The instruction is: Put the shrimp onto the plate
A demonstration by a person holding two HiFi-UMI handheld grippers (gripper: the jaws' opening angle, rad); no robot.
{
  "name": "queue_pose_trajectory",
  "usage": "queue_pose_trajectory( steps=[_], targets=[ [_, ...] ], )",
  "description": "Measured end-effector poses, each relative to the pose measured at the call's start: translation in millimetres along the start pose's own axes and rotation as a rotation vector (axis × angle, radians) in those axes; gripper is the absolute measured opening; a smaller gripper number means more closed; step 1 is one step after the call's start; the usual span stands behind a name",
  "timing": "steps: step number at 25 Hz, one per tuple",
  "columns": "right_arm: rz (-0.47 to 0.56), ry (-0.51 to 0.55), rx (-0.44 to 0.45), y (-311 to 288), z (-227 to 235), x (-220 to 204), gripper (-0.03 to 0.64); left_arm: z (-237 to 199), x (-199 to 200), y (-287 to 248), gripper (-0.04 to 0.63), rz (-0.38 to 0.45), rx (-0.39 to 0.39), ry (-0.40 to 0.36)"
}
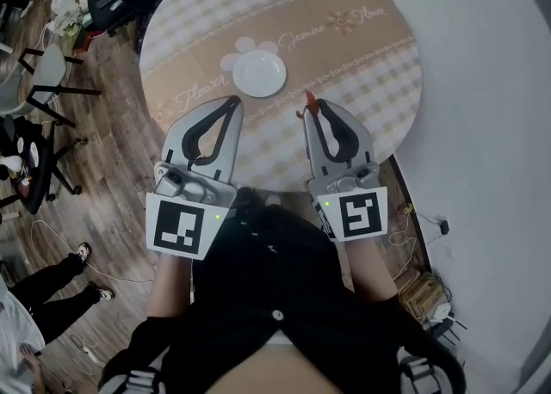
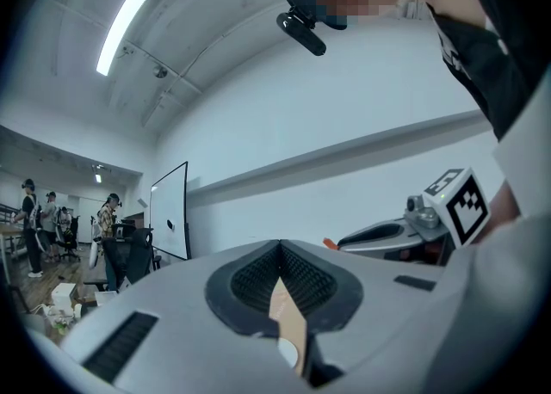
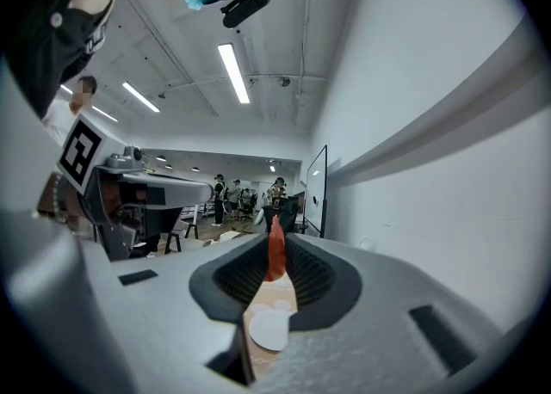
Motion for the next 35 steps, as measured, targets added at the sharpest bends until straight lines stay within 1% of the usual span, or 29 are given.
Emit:
queue_pose_trajectory(
  steps=[10, 17, 23, 29, 35],
  targets=[
    [-0.093, -0.003, 0.025, -44.6, -1.3, -35.2, 0.049, -27.8, -18.8, -5.9, 0.003, -0.028, 0.01, 0.021],
    [-0.178, -0.024, 0.043, -73.5, 0.1, -70.6, 0.049, -44.3, -33.2, -11.1, 0.003, -0.052, 0.018, 0.042],
    [-0.263, -0.012, 0.07, -96.5, 0.1, -107.0, 0.049, -57.4, -42.6, -11.9, 0.003, -0.064, 0.039, 0.06],
    [-0.311, -0.094, 0.08, -115.6, 5.1, -132.7, 0.049, -66.3, -49.0, -11.5, 0.003, -0.074, 0.051, 0.066],
    [-0.357, -0.069, 0.11, -130.2, 5.5, -149.7, 0.049, -72.4, -53.9, -11.0, 0.003, -0.085, 0.059, 0.057]
  ],
)
Point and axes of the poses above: the fingertips, and each gripper's own axes: y backward along the fingers, z to its right, x out of its top, the point moved 4 cm from there along y, backward along the fingers, and after that the axes turned 3 degrees about x, right-handed, at the moved point
